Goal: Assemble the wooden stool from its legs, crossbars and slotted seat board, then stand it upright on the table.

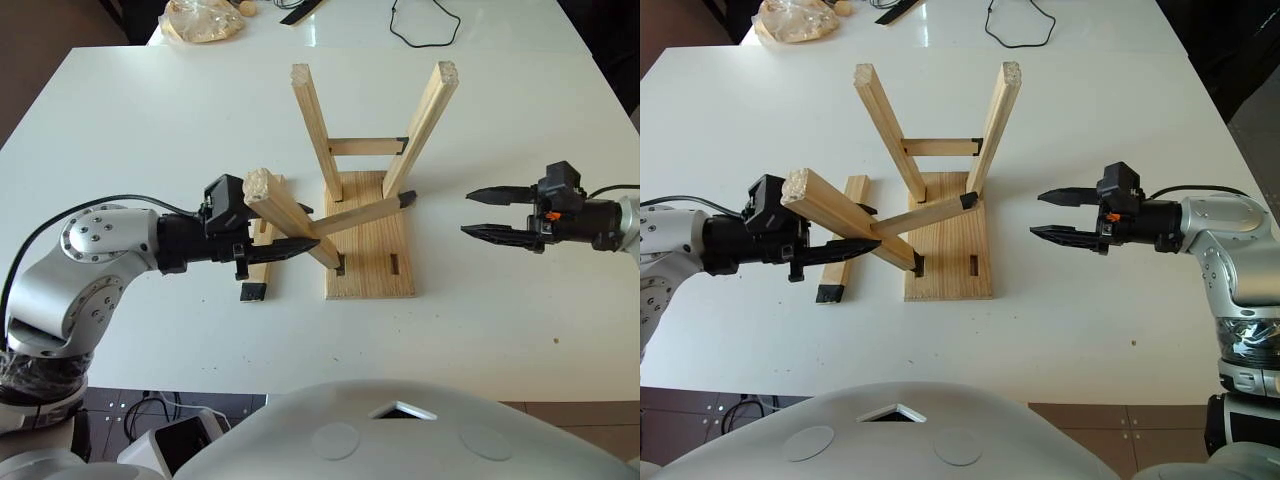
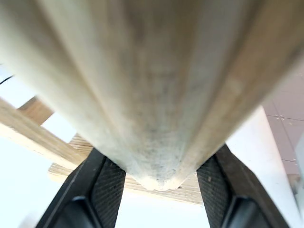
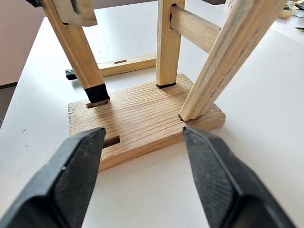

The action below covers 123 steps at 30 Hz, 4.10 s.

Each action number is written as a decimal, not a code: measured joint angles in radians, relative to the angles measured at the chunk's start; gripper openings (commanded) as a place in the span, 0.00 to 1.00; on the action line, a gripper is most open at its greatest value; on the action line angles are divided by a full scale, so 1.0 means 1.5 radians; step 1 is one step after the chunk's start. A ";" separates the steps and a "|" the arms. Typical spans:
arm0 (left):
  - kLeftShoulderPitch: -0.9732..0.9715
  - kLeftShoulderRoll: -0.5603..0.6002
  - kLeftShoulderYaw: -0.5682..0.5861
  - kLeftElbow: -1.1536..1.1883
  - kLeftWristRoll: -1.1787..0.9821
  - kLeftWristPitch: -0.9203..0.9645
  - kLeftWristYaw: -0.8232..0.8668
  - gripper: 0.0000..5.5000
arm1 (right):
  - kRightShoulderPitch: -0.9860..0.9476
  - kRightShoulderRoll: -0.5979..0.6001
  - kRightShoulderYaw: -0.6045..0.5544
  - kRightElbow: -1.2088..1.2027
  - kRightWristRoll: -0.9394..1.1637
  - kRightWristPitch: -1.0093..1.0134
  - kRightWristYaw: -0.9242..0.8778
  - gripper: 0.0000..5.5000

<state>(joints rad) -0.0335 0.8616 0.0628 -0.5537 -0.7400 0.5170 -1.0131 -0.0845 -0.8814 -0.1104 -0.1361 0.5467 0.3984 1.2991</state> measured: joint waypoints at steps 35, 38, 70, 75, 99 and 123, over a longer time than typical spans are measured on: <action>-0.039 0.023 -0.082 0.054 0.077 -0.090 -0.115 0.37 | -0.024 0.007 0.039 -0.007 -0.011 -0.001 -0.018 0.55; -0.048 0.018 -0.101 0.057 0.086 -0.092 -0.110 0.37 | -0.037 0.007 0.047 -0.001 -0.013 -0.001 -0.011 0.55; -0.031 0.015 -0.211 0.112 0.187 -0.077 -0.020 0.64 | -0.019 0.020 0.048 0.012 -0.031 -0.026 -0.019 0.55; -0.024 -0.001 -0.188 0.081 0.204 -0.050 0.022 0.71 | -0.005 0.023 0.047 0.009 -0.032 -0.030 -0.027 0.55; 0.213 0.047 0.247 -0.107 -0.089 0.056 -0.034 0.71 | 0.090 0.021 -0.010 -0.056 -0.026 -0.023 -0.079 0.55; 0.013 -0.067 0.219 -0.130 -0.502 0.067 0.278 0.45 | 0.046 0.008 0.014 -0.029 -0.032 -0.024 -0.063 0.55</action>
<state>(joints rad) -0.0143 0.7605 0.3912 -0.7490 -1.4930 0.6174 -0.5966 -0.0148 -0.8688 -0.0893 -0.1797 0.4992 0.3617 1.2039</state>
